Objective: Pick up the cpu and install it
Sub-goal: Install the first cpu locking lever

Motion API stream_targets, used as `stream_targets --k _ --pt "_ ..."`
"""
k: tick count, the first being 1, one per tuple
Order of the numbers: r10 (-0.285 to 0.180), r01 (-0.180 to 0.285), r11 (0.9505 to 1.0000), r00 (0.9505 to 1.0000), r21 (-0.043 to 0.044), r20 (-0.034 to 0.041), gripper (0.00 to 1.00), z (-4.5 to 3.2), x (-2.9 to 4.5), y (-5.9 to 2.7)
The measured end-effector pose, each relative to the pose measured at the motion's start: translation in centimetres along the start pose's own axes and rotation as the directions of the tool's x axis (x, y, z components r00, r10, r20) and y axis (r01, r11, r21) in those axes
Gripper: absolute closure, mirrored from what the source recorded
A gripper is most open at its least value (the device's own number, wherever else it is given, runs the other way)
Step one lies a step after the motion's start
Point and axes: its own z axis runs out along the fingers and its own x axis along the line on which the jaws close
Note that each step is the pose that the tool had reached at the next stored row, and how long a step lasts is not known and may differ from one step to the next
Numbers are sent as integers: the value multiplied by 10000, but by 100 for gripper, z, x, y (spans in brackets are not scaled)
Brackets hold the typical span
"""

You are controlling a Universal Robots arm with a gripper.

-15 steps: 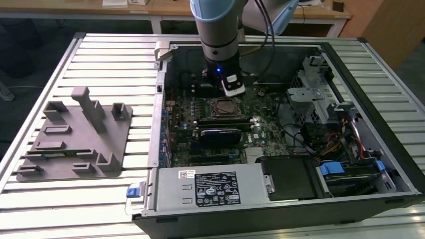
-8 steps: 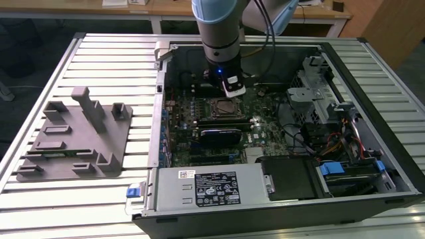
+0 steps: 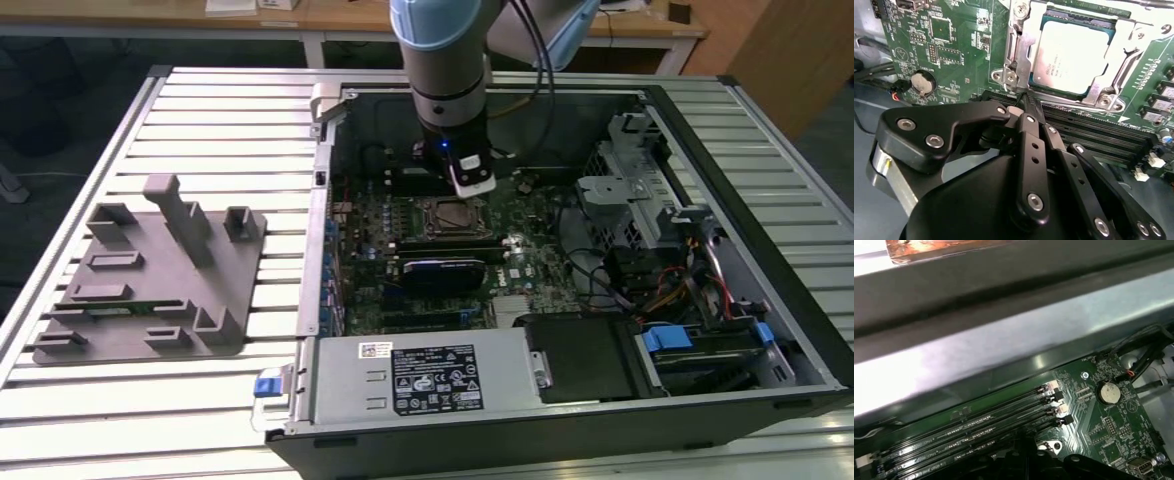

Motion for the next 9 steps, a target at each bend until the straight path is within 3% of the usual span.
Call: stream_targets --k 9 --pt "231 -231 9997 9997 25 66 89 19 -29 9"
